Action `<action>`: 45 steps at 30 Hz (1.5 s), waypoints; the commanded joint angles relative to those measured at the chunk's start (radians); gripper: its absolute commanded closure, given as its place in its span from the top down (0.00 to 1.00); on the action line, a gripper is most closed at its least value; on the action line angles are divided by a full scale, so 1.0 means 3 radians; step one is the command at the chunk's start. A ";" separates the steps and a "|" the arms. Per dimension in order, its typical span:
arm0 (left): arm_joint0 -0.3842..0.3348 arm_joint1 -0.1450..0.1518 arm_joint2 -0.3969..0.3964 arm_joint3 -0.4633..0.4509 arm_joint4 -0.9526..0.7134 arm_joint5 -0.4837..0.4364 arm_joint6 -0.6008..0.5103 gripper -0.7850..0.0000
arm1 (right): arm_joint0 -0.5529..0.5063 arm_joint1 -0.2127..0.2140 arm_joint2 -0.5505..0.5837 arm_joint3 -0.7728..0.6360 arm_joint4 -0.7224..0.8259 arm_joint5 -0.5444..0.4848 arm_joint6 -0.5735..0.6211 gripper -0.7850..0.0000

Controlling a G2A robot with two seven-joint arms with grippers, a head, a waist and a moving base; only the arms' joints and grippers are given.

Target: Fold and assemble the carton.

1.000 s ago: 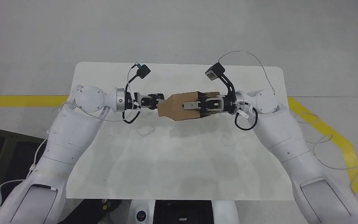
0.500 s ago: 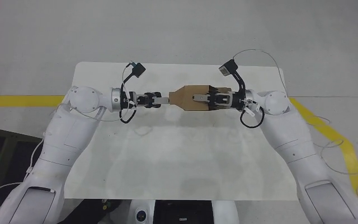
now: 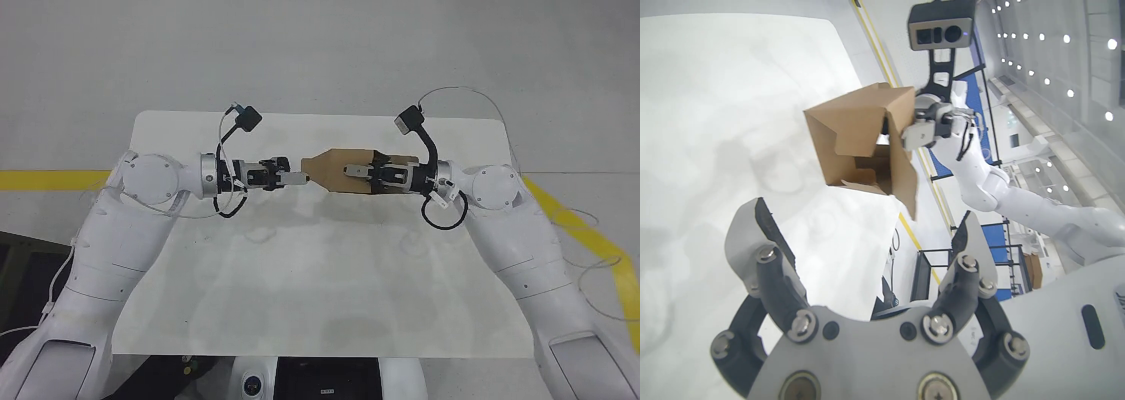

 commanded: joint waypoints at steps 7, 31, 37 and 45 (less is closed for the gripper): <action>-0.0010 -0.0009 0.0045 0.0090 0.0321 0.0158 0.0277 1.00 | -0.0035 0.0010 0.0029 -0.0080 0.0029 -0.0011 0.0071 0.00; -0.0049 -0.0051 0.0182 0.0189 0.0074 -0.0008 0.0090 1.00 | 0.0099 -0.0094 -0.0179 0.0050 0.0492 -0.0262 0.0308 0.00; -0.0069 -0.0071 0.0223 0.0281 -0.0038 -0.0028 0.0083 1.00 | 0.0161 -0.0123 -0.0222 0.0094 0.0534 -0.0302 0.0328 0.00; -0.0134 -0.0118 0.0296 0.0461 -0.0338 -0.0190 0.0028 1.00 | 0.0212 -0.0167 -0.0293 0.0171 0.0617 -0.0349 0.0374 0.00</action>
